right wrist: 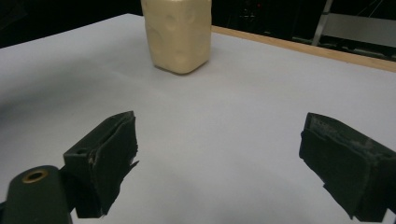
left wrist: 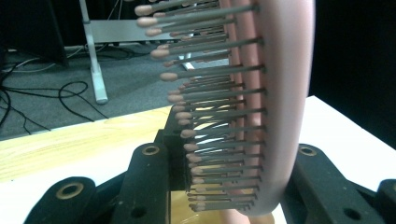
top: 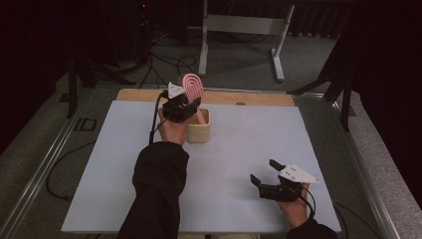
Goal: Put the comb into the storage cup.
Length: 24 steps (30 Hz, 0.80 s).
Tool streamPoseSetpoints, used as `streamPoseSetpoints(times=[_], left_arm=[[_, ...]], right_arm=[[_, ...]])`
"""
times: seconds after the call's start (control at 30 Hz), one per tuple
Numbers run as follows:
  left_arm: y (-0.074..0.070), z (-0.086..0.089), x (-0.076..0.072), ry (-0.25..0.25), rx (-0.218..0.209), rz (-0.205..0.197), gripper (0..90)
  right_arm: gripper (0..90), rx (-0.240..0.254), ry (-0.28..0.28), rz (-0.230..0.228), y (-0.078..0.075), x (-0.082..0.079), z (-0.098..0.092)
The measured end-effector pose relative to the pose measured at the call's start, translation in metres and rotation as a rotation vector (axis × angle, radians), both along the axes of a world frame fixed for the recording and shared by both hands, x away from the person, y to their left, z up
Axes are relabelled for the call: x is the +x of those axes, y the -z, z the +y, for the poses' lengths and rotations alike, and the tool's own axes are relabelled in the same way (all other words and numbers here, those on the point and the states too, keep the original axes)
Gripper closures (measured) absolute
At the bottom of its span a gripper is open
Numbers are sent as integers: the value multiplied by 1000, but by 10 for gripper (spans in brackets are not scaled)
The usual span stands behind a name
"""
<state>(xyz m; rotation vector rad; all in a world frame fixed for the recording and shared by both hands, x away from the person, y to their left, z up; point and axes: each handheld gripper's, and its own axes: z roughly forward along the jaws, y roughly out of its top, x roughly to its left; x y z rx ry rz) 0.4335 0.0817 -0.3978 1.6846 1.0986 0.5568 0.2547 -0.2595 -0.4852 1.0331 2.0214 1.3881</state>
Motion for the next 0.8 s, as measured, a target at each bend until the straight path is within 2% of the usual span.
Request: streamPoseSetpoints(times=[0.8], left_arm=[[12, -2, 1, -2, 13, 23, 654]], right_arm=[[108, -2, -1, 3, 1, 0, 0]])
